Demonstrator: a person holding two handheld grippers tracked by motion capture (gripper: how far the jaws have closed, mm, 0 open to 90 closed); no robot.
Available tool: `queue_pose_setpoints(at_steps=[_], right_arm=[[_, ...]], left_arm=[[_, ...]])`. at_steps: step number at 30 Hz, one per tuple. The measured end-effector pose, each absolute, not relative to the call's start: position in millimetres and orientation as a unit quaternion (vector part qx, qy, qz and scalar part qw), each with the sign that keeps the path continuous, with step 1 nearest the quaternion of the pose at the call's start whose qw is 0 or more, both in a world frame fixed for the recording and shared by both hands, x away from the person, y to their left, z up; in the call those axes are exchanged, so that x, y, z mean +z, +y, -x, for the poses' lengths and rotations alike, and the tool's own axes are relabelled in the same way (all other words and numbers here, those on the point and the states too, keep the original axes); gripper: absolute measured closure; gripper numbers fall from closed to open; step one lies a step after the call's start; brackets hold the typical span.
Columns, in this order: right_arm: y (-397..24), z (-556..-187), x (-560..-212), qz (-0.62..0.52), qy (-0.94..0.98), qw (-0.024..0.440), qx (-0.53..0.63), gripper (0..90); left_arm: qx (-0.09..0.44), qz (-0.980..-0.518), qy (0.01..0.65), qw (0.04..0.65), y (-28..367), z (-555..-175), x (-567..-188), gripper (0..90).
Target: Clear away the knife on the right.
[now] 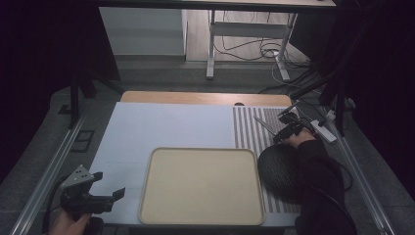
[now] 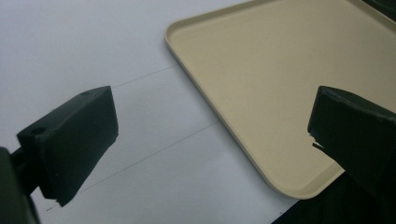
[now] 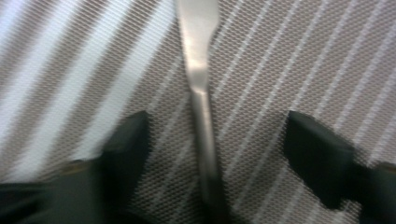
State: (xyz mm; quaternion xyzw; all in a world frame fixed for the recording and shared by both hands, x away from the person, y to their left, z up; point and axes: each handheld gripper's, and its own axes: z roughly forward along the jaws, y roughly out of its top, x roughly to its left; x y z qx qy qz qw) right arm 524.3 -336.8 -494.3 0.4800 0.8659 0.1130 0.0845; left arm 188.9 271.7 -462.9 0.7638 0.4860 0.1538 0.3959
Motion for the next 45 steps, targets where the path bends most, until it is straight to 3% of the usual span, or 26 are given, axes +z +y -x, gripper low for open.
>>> queue_pose_setpoints(at_steps=[1, 4, 13, 25, 34, 45], right_arm=[[-337, -524, -494, -0.48, 0.866, 0.084, 0.113, 45.6], [-339, -522, -491, -0.45, 0.883, 0.074, 0.115, 79.5], [-344, -523, -491, -0.436, 0.888, 0.069, 0.127, 80.4], [-368, -521, -473, -0.447, 0.876, 0.115, 0.139, 80.5], [-373, -514, -457, -0.453, 0.871, 0.105, 0.161, 80.4], [-348, -495, -447, -0.433, 0.881, 0.087, 0.17, 80.4]], left_arm=[[0.153, -0.764, 0.486, 0.396, 272, -189, -463, 1.2], [0.153, -0.764, 0.486, 0.396, 272, -189, -463, 1.2], [0.152, -0.764, 0.486, 0.397, 272, -189, -463, 1.2], [0.152, -0.764, 0.487, 0.395, 272, -189, -463, 1.3], [0.153, -0.764, 0.487, 0.396, 272, -189, -463, 1.3], [0.153, -0.763, 0.486, 0.397, 272, -189, -463, 1.3]])
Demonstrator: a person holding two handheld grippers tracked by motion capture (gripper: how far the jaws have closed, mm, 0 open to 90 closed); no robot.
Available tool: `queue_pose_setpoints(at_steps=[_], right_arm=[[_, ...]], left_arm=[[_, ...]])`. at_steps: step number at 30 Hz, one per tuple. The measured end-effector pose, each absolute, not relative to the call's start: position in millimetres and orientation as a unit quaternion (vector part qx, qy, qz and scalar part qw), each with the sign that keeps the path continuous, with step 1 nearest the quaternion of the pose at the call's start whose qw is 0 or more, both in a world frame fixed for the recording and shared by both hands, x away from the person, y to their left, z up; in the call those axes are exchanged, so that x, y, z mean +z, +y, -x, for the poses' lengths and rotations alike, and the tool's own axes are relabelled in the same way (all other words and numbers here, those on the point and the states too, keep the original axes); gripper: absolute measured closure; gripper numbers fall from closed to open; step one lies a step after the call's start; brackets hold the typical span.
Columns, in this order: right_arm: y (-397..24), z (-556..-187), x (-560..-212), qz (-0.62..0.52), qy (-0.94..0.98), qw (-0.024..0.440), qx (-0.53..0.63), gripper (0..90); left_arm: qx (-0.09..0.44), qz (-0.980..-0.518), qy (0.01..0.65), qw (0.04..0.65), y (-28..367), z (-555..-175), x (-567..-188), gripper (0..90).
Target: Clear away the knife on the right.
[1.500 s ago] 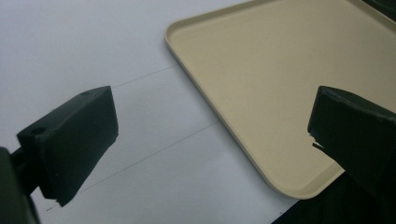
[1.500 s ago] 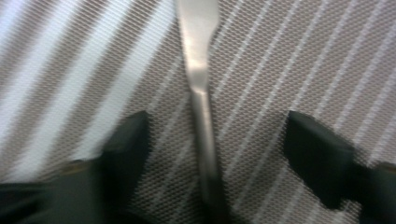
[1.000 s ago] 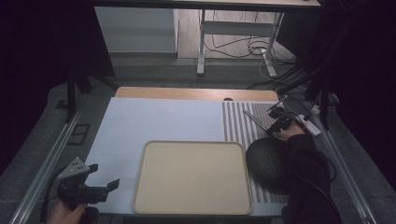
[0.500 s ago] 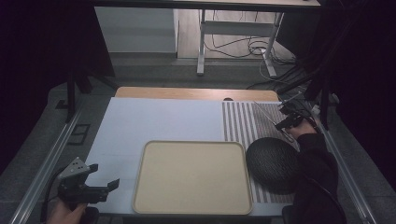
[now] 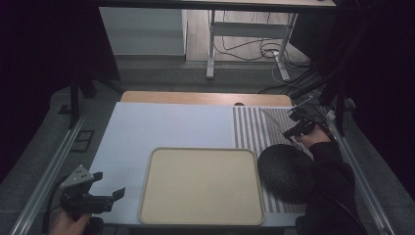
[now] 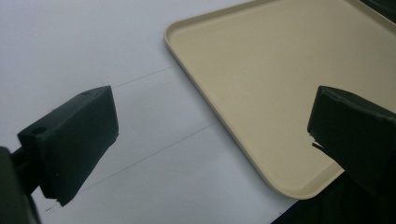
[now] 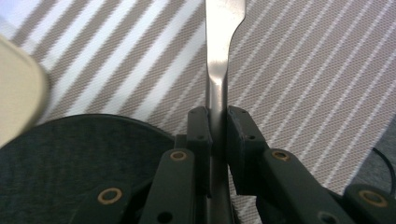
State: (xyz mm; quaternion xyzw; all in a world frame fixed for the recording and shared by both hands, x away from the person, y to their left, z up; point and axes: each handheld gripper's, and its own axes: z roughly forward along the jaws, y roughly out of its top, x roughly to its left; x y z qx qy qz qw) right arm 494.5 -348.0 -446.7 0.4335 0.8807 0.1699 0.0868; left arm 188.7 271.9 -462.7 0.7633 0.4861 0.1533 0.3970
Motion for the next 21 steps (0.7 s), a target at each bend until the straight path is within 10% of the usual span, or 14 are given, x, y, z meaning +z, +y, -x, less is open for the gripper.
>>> queue_pose_setpoints(at_steps=[21], right_arm=[[-289, -446, -450, -0.377, 0.907, 0.062, 0.174, 80.4]], left_arm=[[0.155, -0.764, 0.485, 0.397, 272, -188, -463, 1.4]])
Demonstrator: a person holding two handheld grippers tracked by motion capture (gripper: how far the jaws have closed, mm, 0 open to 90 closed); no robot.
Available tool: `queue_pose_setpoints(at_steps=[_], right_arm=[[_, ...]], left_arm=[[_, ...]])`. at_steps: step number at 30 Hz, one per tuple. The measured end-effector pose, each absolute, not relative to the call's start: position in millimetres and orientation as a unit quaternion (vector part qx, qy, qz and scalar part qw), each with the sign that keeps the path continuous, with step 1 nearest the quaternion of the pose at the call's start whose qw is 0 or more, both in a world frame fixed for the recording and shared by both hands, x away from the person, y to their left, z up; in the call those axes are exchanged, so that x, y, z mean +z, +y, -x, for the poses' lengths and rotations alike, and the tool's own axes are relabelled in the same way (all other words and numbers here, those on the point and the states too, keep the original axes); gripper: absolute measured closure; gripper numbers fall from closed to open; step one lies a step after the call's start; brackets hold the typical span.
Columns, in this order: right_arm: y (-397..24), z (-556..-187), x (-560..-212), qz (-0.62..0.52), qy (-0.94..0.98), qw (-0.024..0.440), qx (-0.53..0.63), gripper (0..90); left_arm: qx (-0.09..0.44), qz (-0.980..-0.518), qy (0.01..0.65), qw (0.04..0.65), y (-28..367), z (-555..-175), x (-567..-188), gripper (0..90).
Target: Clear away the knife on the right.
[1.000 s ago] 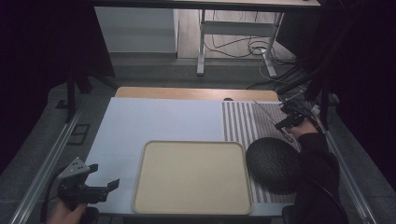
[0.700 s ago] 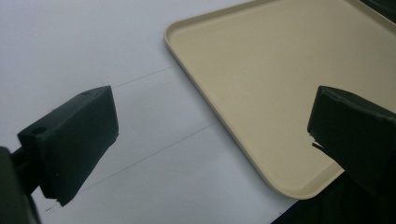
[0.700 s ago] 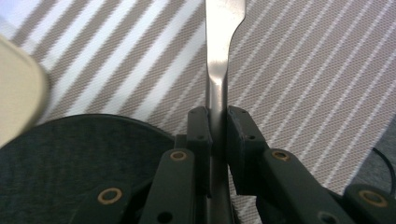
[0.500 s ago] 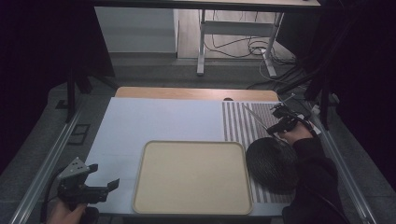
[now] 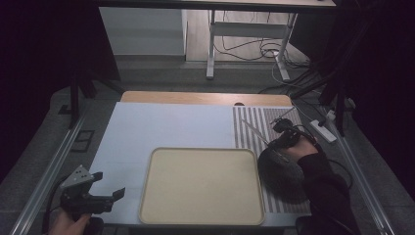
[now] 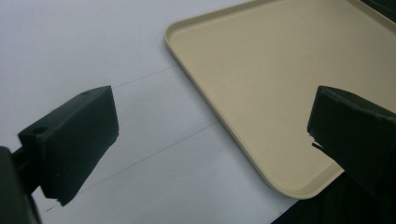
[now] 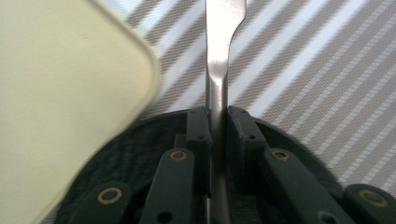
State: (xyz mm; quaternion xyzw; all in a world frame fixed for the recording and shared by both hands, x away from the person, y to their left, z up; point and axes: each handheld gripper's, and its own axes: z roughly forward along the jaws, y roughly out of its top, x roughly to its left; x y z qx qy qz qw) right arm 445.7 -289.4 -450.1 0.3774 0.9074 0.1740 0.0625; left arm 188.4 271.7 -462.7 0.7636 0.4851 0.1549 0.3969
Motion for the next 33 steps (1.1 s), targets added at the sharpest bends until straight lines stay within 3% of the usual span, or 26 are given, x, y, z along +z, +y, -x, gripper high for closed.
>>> queue_pose_setpoints(at_steps=[33], right_arm=[[-191, -337, -465, -0.301, 0.941, -0.003, 0.157, 80.2]], left_arm=[[0.157, -0.766, 0.483, 0.394, 271, -188, -462, 1.6]])
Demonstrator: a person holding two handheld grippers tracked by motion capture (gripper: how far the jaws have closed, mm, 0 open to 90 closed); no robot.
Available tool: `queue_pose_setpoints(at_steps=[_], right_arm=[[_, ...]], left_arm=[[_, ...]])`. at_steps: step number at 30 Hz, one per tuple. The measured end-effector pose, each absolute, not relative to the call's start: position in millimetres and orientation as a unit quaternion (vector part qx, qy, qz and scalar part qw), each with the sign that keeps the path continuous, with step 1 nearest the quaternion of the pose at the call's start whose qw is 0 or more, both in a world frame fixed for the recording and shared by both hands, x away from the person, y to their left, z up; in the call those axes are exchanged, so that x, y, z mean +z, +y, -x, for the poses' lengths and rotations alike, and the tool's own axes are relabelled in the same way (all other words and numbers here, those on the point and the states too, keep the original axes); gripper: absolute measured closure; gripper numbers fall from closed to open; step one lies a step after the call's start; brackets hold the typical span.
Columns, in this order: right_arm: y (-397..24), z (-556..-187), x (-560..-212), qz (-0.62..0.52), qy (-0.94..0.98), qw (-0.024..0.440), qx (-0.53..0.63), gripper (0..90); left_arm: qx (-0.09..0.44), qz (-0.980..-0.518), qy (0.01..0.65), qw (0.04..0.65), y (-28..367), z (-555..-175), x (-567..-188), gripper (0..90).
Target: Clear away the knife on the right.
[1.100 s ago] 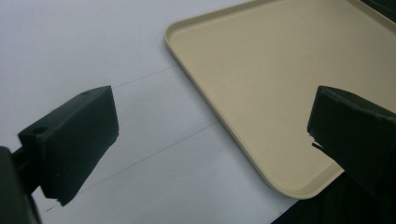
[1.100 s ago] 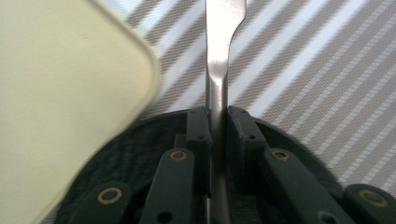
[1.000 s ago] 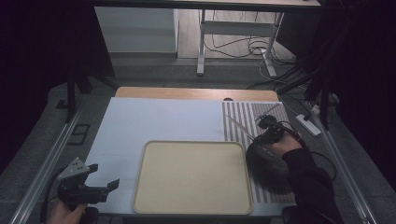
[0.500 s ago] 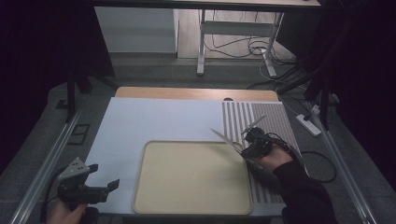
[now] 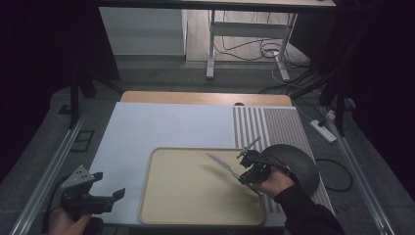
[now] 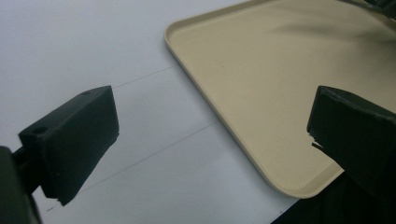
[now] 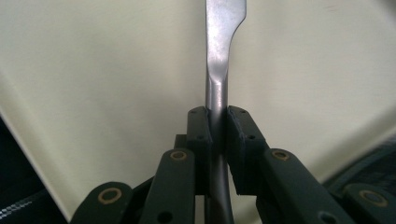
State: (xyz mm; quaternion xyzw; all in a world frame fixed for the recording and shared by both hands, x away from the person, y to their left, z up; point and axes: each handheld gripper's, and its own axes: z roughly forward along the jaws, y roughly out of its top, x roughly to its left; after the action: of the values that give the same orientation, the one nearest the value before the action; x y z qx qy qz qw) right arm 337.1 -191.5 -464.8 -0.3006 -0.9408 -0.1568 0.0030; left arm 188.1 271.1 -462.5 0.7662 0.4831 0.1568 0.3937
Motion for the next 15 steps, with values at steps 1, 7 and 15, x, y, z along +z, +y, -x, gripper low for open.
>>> queue_pose_setpoints(at_steps=[1, 7, 15], right_arm=[[-189, -334, -466, 0.3, -0.941, 0.004, -0.156, 80.3], [-179, -326, -481, 0.301, -0.944, 0.011, -0.138, 80.2], [-177, -326, -490, 0.293, -0.946, 0.029, -0.135, 78.4]], left_arm=[[0.157, -0.766, 0.483, 0.394, 271, -188, -463, 1.6], [0.157, -0.767, 0.483, 0.393, 271, -188, -462, 1.6], [0.157, -0.767, 0.482, 0.393, 271, -188, -463, 1.7]])
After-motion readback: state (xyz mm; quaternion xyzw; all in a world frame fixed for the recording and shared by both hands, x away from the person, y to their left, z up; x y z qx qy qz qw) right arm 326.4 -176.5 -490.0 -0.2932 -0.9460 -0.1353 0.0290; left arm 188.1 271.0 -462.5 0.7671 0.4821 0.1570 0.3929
